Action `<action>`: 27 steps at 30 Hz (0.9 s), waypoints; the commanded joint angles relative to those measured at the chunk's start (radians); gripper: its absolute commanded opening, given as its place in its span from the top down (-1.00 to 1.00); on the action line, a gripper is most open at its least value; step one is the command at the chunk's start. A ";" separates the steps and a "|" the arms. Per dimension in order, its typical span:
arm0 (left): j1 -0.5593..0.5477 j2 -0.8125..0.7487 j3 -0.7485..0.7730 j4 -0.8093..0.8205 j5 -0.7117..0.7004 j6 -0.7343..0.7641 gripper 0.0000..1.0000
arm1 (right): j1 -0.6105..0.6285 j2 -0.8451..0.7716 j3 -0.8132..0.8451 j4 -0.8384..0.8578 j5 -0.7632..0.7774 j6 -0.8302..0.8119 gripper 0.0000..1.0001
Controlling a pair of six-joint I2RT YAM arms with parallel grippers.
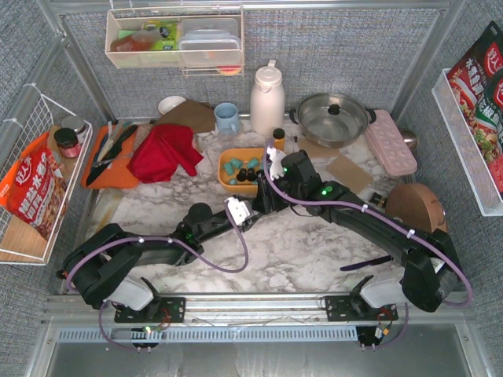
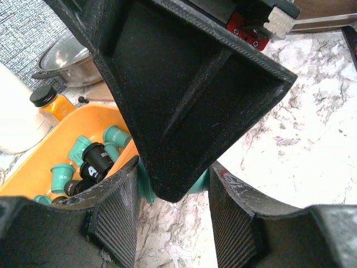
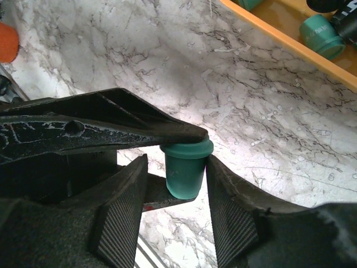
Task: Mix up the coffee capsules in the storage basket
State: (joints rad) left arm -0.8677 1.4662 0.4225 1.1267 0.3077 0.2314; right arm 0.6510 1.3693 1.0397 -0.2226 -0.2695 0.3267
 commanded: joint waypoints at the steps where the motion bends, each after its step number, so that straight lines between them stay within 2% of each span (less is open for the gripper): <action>1: -0.007 0.003 0.015 0.074 0.006 0.002 -0.02 | 0.006 0.007 -0.003 0.017 -0.007 0.000 0.03; 15: -0.018 -0.001 0.018 0.091 0.001 0.009 -0.02 | 0.008 0.013 0.000 0.007 -0.002 0.000 0.15; 20: -0.018 0.003 0.019 0.087 -0.005 0.006 -0.15 | 0.009 0.008 0.000 0.009 -0.002 -0.001 0.44; 23: -0.018 0.005 0.018 0.084 -0.002 0.006 -0.36 | 0.007 0.002 0.002 0.011 -0.001 -0.002 0.61; 24: -0.018 0.004 0.018 0.083 -0.001 0.005 -0.54 | 0.008 0.001 0.002 0.011 -0.001 -0.002 0.66; 25: -0.017 0.002 0.018 0.081 -0.005 0.004 -0.83 | 0.008 -0.001 0.002 0.011 0.000 -0.002 0.70; 26: -0.019 0.001 0.016 0.082 -0.009 0.003 -0.96 | 0.008 -0.002 0.002 0.011 0.002 -0.003 0.74; 27: -0.018 -0.001 0.013 0.082 -0.013 0.003 -0.98 | 0.008 -0.002 0.002 0.011 0.003 -0.003 0.76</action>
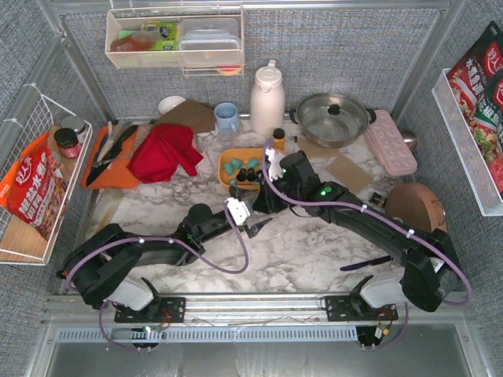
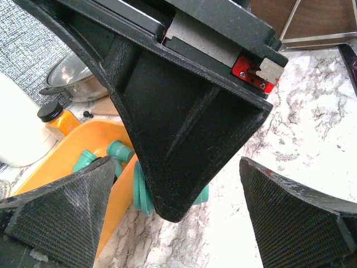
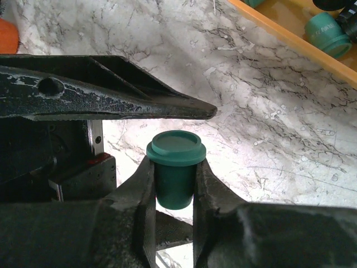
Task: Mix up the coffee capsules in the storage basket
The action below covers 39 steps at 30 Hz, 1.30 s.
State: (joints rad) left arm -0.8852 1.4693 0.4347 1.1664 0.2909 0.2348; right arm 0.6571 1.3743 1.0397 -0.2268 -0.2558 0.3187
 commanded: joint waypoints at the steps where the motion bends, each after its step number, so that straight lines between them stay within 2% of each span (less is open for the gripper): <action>1: -0.001 -0.006 -0.002 0.043 -0.003 0.000 -0.98 | 0.002 -0.007 0.002 0.014 -0.008 0.004 0.77; 6: 0.000 -0.034 -0.036 0.046 -0.045 0.005 -0.98 | 0.001 -0.013 0.010 -0.009 0.023 -0.015 0.79; 10: 0.000 -0.085 -0.090 0.048 -0.104 -0.019 -0.98 | 0.002 -0.017 0.038 -0.062 0.128 -0.070 0.80; 15: 0.000 -0.181 -0.153 0.019 -0.258 -0.085 -0.98 | 0.001 -0.007 0.082 -0.116 0.269 -0.148 0.80; 17: -0.001 -0.246 -0.158 -0.065 -0.340 -0.123 -0.98 | 0.000 0.000 0.103 -0.126 0.310 -0.178 0.81; 20: 0.000 -0.365 -0.112 -0.288 -0.483 -0.197 -0.98 | 0.001 0.015 0.129 -0.120 0.355 -0.222 0.82; 25: -0.001 -0.530 0.113 -0.871 -0.695 -0.277 -0.98 | -0.003 0.067 0.179 -0.079 0.428 -0.282 0.86; 28: -0.001 -0.586 0.202 -1.106 -0.787 -0.287 -0.98 | -0.007 0.128 0.213 -0.009 0.466 -0.301 0.85; 33: -0.001 -0.667 0.235 -1.292 -0.849 -0.317 -0.98 | -0.019 0.305 0.337 0.042 0.503 -0.310 0.86; 39: -0.001 -0.770 0.175 -1.280 -0.864 -0.343 -0.98 | -0.030 0.535 0.530 0.032 0.538 -0.297 0.85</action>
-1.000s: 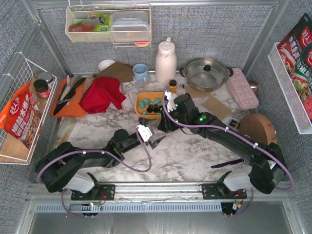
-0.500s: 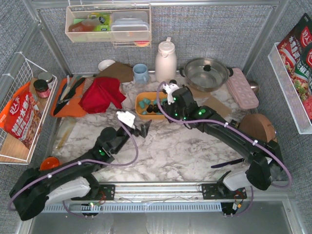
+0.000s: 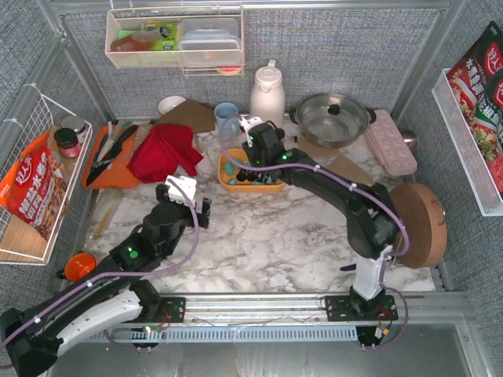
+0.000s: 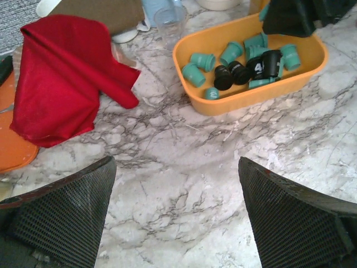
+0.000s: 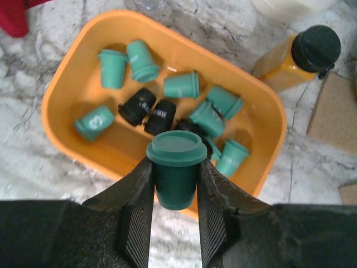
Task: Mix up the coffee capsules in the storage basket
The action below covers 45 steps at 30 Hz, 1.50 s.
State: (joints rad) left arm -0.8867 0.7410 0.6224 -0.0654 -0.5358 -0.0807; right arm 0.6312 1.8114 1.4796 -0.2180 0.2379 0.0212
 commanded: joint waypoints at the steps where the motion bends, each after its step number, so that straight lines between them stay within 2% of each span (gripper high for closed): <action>1: 0.001 -0.053 -0.014 -0.042 -0.045 -0.029 -0.98 | -0.005 0.136 0.124 0.013 0.049 0.004 0.85; 7: 0.001 -0.091 -0.019 -0.055 -0.104 -0.045 -0.98 | -0.010 0.279 0.261 -0.034 0.012 0.080 0.79; 13: 0.002 -0.120 -0.023 -0.051 -0.126 -0.053 -0.98 | -0.011 0.330 0.271 -0.017 -0.026 0.172 0.53; 17: 0.002 -0.132 -0.032 -0.043 -0.133 -0.053 -0.98 | -0.016 0.348 0.279 -0.039 -0.030 0.194 0.14; 18: 0.001 -0.133 -0.033 -0.041 -0.134 -0.052 -0.98 | -0.018 0.348 0.282 -0.048 -0.032 0.196 -0.01; 21: 0.002 -0.131 -0.036 -0.039 -0.140 -0.050 -0.98 | -0.020 0.331 0.274 -0.063 -0.027 0.193 -0.49; 22: 0.000 -0.131 -0.037 -0.039 -0.141 -0.050 -0.98 | -0.021 0.317 0.265 -0.061 -0.024 0.190 -0.82; 23: 0.000 -0.131 -0.038 -0.037 -0.141 -0.049 -0.98 | -0.022 0.302 0.253 -0.058 -0.020 0.186 -0.96; 30: 0.002 -0.125 -0.040 -0.036 -0.144 -0.041 -0.98 | -0.036 0.105 0.077 -0.003 0.093 0.149 -0.98; 35: 0.001 -0.139 -0.056 -0.008 -0.142 -0.026 -0.98 | -0.053 -0.120 -0.122 0.055 0.282 0.098 -0.98; 45: 0.003 -0.198 -0.111 0.063 -0.133 0.013 -0.98 | -0.127 -0.539 -0.569 0.227 0.412 -0.032 -0.98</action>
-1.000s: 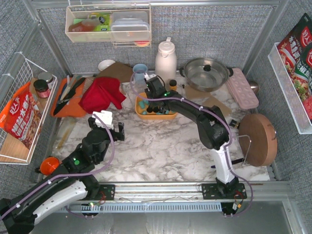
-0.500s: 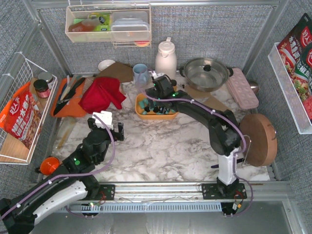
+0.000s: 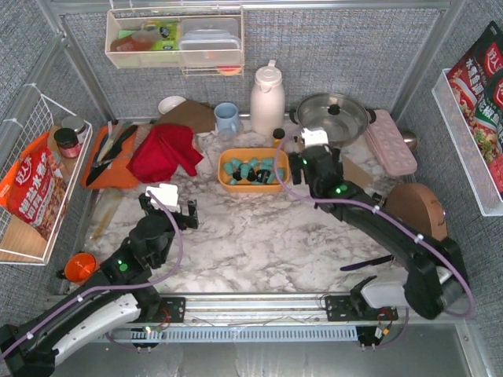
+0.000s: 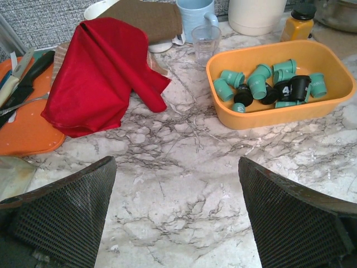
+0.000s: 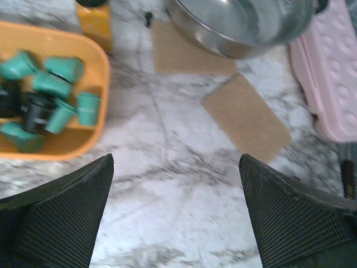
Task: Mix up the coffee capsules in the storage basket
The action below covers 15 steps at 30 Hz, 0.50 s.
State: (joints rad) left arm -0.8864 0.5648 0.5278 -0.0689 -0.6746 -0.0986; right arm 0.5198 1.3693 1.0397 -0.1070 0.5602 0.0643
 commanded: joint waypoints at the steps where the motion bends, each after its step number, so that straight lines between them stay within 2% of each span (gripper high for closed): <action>1: 0.002 -0.030 -0.025 0.076 0.008 0.038 -0.98 | -0.024 -0.126 -0.184 0.155 0.102 -0.097 -0.98; 8: 0.002 -0.073 -0.088 0.153 0.010 0.108 -0.98 | -0.072 -0.228 -0.500 0.443 0.102 -0.171 -0.98; 12: 0.003 -0.090 -0.128 0.188 0.011 0.176 -0.98 | -0.142 -0.161 -0.617 0.583 0.100 -0.138 -0.98; 15: 0.003 -0.110 -0.166 0.219 0.006 0.230 -0.98 | -0.178 -0.057 -0.701 0.807 0.102 -0.157 -0.98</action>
State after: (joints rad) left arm -0.8856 0.4725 0.3939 0.0731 -0.6697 0.0406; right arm 0.3706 1.2247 0.4110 0.3824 0.6487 -0.0834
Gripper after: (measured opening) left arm 0.992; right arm 0.990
